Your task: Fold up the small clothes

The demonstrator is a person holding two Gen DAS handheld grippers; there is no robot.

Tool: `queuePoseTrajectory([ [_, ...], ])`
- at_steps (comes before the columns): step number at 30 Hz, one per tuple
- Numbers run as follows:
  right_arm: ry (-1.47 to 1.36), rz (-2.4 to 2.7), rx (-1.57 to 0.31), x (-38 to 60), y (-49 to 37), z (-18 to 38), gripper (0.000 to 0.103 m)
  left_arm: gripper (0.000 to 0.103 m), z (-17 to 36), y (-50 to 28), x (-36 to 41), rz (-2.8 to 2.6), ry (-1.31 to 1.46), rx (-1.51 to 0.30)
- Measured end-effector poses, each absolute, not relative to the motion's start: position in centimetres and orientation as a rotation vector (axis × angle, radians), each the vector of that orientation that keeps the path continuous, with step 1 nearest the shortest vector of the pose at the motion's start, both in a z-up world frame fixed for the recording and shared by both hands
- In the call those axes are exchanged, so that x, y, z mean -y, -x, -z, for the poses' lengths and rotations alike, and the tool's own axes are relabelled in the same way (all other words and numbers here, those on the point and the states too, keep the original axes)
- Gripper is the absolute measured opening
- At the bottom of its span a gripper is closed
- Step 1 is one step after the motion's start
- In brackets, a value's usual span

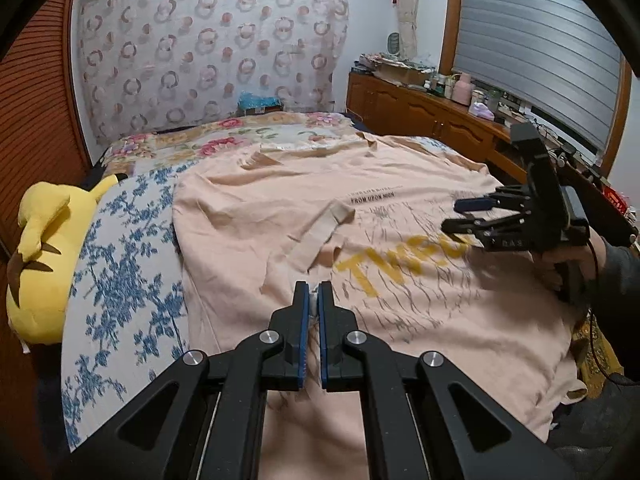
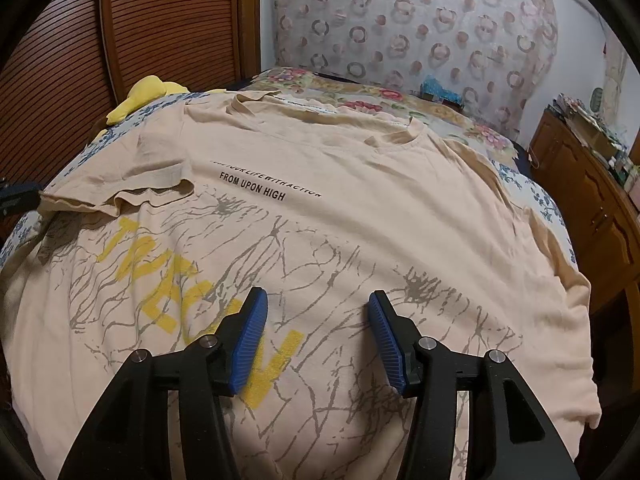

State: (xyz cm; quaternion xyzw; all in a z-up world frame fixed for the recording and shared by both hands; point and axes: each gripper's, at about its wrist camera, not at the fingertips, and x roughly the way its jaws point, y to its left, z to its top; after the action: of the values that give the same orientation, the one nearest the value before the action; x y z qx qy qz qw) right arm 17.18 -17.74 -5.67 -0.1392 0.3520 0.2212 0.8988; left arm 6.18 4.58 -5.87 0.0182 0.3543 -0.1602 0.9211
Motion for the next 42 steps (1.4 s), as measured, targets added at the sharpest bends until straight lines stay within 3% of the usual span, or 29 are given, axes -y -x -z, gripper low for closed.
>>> queuePoseTrajectory([
  [4,0.287,-0.459,-0.731,17.8,-17.2,5.6,0.055,0.011,6.2,-6.0,-4.7,0.313,-0.045,-0.736],
  [6,0.285,-0.459,-0.732,17.9,-17.3,5.6,0.055,0.022,6.1,-6.0,-4.9,0.307,-0.036,-0.728],
  [8,0.285,-0.459,-0.732,17.9,-17.3,5.6,0.056,0.026,5.9,-6.1,-5.2,0.299,-0.021,-0.718],
  [11,0.286,-0.460,-0.732,17.9,-17.3,5.6,0.056,0.040,5.5,-6.5,-5.6,0.279,-0.010,-0.700],
  [13,0.286,-0.460,-0.732,18.0,-17.3,5.6,0.056,0.041,5.3,-6.9,-5.9,0.282,0.010,-0.694],
  [15,0.286,-0.460,-0.732,18.0,-17.3,5.6,0.056,0.052,5.3,-7.4,-6.0,0.269,0.014,-0.697],
  [31,0.287,-0.462,-0.732,18.1,-17.4,5.6,0.057,0.054,9.9,-12.4,-5.1,0.238,-0.031,-0.869],
  [33,0.288,-0.462,-0.732,18.1,-17.4,5.6,0.057,0.075,10.0,-12.6,-5.1,0.235,-0.031,-0.872],
  [42,0.292,-0.459,-0.729,18.2,-17.4,5.6,0.057,0.081,10.2,-12.9,-3.9,0.210,-0.100,-0.887],
])
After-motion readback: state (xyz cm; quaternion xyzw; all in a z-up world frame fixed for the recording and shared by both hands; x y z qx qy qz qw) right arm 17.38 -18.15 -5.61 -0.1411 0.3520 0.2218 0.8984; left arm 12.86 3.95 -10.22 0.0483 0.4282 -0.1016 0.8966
